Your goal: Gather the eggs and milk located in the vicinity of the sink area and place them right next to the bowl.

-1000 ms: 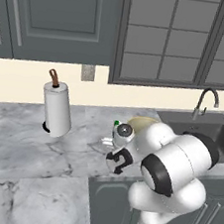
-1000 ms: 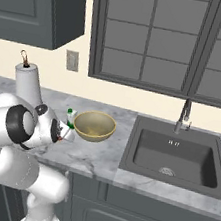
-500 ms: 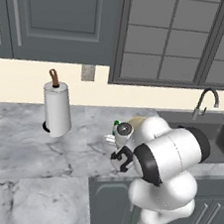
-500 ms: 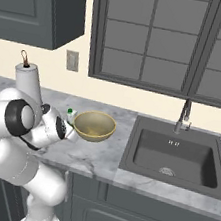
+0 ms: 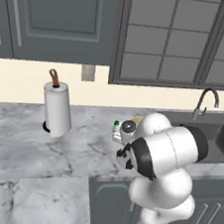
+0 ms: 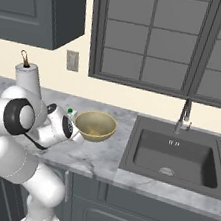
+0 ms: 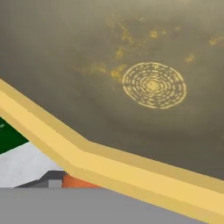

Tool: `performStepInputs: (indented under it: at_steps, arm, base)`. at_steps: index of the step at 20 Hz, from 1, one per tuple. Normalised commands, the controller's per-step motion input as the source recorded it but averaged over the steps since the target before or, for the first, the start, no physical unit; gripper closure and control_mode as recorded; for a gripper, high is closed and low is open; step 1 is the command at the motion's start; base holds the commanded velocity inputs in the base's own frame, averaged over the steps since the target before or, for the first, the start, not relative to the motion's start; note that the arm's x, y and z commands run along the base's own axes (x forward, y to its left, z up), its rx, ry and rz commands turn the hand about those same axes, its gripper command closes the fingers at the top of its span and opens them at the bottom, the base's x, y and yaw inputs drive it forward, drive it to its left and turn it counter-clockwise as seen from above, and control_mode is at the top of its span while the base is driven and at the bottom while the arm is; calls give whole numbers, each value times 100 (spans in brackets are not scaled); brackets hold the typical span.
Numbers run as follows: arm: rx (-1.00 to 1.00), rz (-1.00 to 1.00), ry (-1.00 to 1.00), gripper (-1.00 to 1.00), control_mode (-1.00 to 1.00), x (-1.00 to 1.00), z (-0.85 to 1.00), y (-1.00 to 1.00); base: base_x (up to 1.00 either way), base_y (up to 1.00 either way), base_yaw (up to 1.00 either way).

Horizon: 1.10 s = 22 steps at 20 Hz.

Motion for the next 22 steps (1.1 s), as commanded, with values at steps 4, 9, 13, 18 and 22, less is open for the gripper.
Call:
performStepInputs:
  at_steps: [4, 9, 13, 18, 22]
  arm:
    - [0, -5, 0, 100, -100, 0, -13, -13]
    - [0, 0, 0, 100, -100, 0, -7, 0]
    - [0, 0, 0, -100, -100, 0, -5, 0]
    - [0, -2, 1, -100, -100, -1, 0, 0]
    - [0, -7, 2, -100, -100, -13, 4, 0]
  base:
    - [0, 0, 0]
    - [0, 0, 0]
    - [0, 0, 0]
    - [0, 0, 0]
    - [0, 0, 0]
